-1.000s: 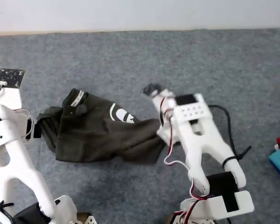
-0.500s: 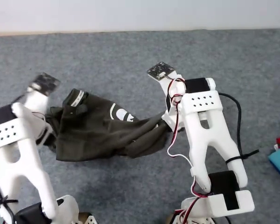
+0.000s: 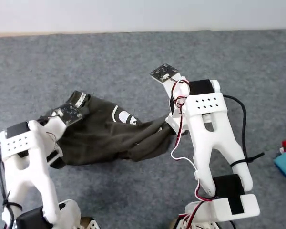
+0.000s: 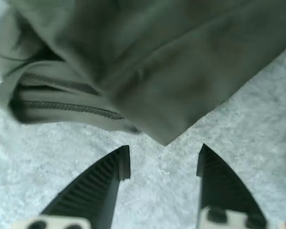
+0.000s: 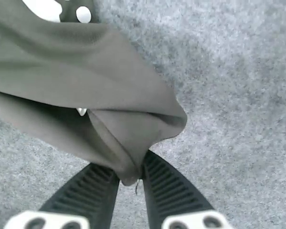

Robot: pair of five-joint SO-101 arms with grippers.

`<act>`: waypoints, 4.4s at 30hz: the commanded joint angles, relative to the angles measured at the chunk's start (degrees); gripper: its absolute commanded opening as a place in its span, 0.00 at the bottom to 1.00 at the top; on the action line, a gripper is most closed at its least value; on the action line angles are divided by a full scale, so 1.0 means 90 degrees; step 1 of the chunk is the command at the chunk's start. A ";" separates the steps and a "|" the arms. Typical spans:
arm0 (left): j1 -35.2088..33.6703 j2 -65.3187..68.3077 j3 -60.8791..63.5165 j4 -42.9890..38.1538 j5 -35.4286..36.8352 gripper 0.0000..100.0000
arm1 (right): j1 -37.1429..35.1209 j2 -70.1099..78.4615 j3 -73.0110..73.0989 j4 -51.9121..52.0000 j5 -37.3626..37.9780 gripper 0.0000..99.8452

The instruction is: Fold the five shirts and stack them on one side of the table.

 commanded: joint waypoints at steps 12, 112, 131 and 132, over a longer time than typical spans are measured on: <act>0.0615 -0.0010 0.1011 -0.1407 -0.0039 0.23 | 0.0063 -0.0034 -0.0332 0.0044 0.0029 0.01; 0.0889 -0.0020 0.0054 -0.0147 0.0625 0.20 | 0.0650 -0.0611 -0.1289 0.1275 0.0391 0.01; 0.1026 -0.0078 -0.0523 0.0371 0.0654 0.00 | 0.0650 -0.0679 -0.1328 0.1353 0.0361 0.01; 0.1026 -0.0078 -0.0816 0.0664 0.0752 0.00 | 0.0650 -0.0698 -0.1328 0.1363 0.0361 0.01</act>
